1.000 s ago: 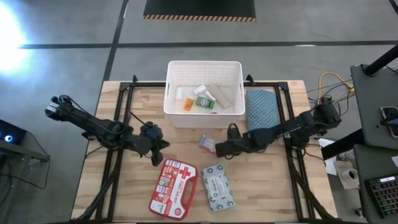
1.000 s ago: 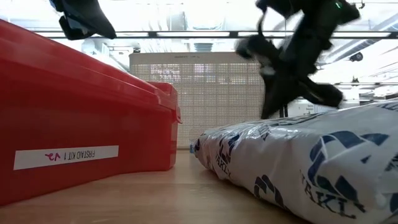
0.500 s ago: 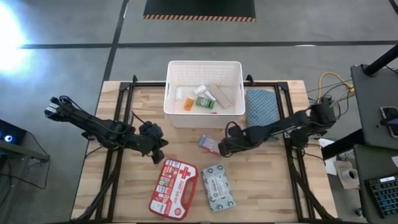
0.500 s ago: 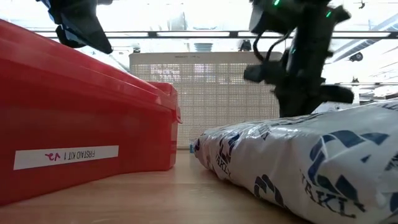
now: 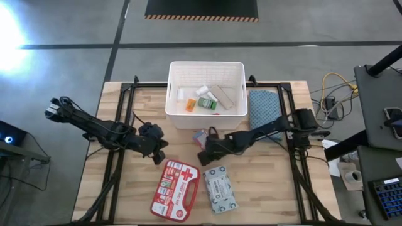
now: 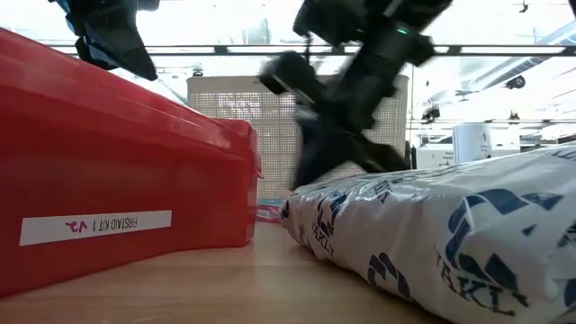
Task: Pick & place medical supplies in basket/bin
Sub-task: Put the bandage box into the white bin
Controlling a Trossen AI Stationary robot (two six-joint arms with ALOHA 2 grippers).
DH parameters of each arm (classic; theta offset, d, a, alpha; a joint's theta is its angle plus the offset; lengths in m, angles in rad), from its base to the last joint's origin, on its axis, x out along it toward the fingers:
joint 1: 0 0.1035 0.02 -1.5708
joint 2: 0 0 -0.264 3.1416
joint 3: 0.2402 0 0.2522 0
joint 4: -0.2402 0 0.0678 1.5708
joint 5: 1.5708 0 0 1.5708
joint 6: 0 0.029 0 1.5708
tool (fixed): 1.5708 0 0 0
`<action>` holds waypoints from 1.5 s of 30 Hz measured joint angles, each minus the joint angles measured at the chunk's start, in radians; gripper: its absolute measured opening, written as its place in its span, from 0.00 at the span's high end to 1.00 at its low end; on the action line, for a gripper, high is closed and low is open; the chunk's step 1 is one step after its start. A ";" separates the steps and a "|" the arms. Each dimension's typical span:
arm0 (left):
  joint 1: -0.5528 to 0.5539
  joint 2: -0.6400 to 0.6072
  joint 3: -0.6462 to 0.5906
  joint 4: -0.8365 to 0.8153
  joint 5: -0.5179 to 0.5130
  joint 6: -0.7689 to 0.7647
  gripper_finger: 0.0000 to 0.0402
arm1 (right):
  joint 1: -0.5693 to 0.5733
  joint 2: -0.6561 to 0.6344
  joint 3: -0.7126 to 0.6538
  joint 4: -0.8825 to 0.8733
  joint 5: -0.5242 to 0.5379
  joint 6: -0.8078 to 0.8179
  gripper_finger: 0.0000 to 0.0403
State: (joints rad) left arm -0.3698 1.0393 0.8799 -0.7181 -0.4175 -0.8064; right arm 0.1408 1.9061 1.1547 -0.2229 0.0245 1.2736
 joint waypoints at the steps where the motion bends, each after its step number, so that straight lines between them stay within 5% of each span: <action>1: 0.000 0.000 0.000 -0.011 0.000 -0.003 1.00 | -0.004 0.015 0.036 0.008 -0.003 -0.034 0.97; 10: 0.000 -0.001 -0.004 -0.053 -0.003 -0.122 1.00 | -0.010 0.068 0.284 -0.140 -0.077 -0.256 0.97; 19: 0.022 0.006 -0.041 0.111 0.013 -0.139 1.00 | -0.051 -0.002 0.277 -0.560 0.054 -0.175 0.97; 31: 0.117 0.055 -0.246 0.574 0.115 -0.125 1.00 | -0.104 0.030 0.213 -0.500 0.132 -0.073 0.97; 45: 0.122 0.199 -0.246 0.459 0.129 -0.159 1.00 | -0.044 0.124 0.210 -0.495 0.234 0.049 0.97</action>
State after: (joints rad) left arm -0.2478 1.2381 0.6342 -0.2593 -0.2886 -0.9652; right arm 0.0970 2.0304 1.3647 -0.7181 0.2584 1.3229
